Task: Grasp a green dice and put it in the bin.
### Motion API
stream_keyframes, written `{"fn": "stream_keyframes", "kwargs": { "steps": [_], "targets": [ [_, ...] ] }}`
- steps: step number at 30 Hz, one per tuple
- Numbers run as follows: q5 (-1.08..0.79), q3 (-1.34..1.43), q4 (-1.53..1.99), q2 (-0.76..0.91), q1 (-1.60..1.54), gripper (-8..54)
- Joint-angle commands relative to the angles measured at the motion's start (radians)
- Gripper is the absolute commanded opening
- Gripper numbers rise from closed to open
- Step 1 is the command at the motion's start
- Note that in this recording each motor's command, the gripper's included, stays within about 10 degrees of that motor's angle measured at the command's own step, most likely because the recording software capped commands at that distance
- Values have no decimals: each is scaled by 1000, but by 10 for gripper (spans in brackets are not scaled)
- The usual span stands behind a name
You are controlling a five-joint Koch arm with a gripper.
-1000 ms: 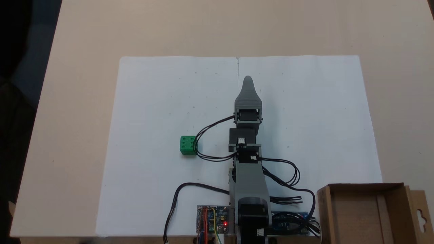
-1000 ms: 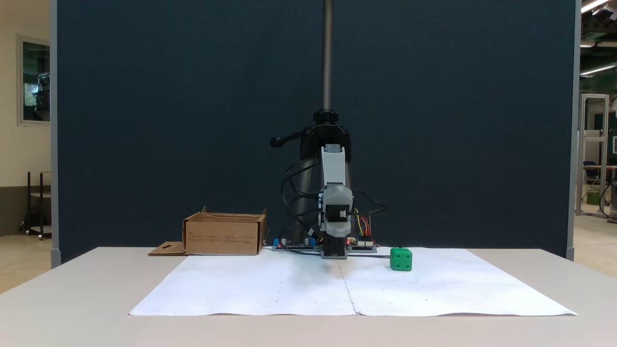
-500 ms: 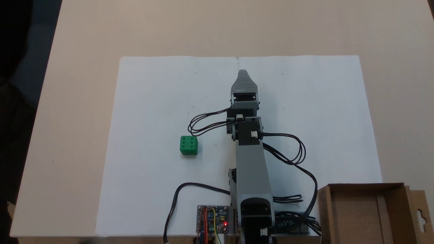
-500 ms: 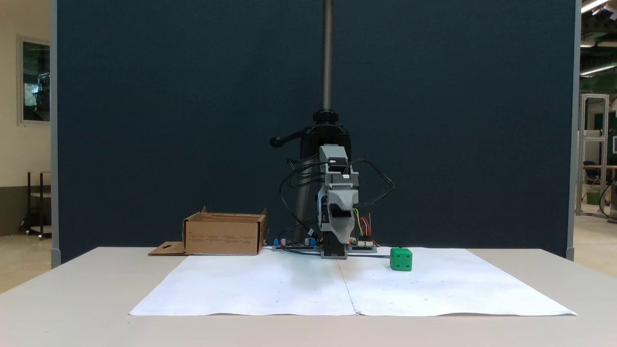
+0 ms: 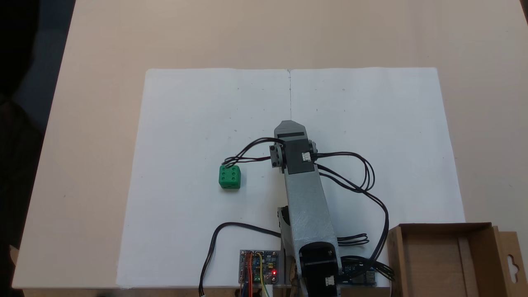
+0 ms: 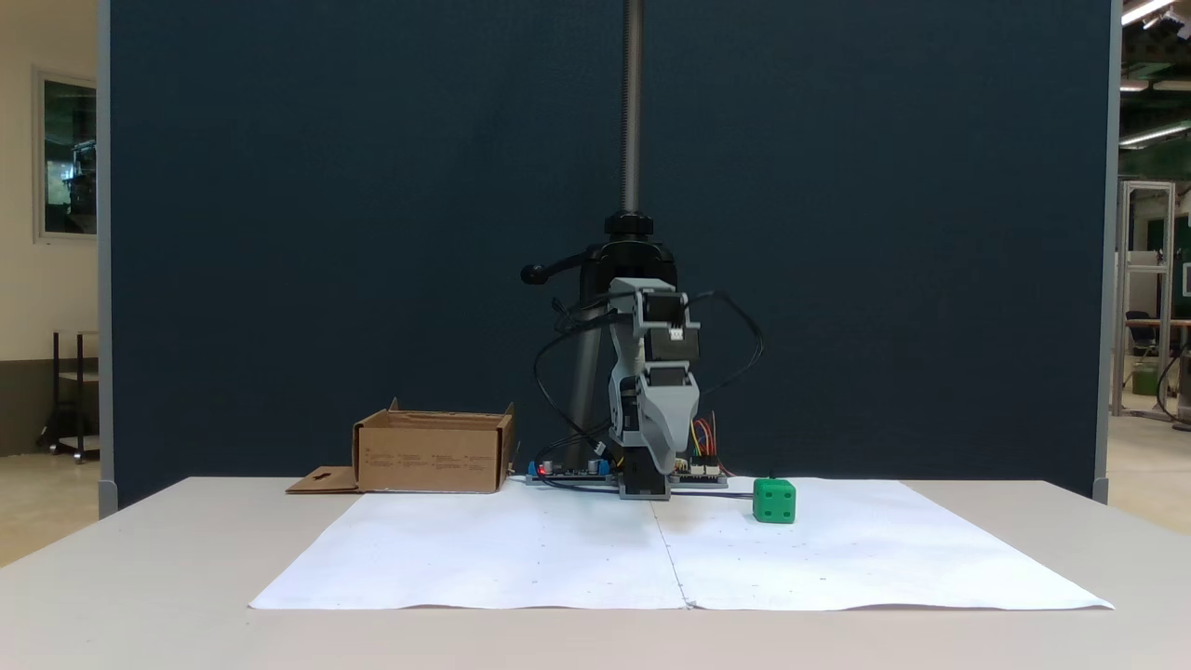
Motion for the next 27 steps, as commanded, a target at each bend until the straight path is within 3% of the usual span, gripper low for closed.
{"fn": "stream_keyframes", "kwargs": {
  "steps": [1,12,23,27],
  "targets": [
    [106,-61,107,98,-17,443],
    [140,-132,141,49,-57,440],
    [272,-233,144,-221,-100,445],
    [336,-249,144,-247,-175,450]
  ]
}}
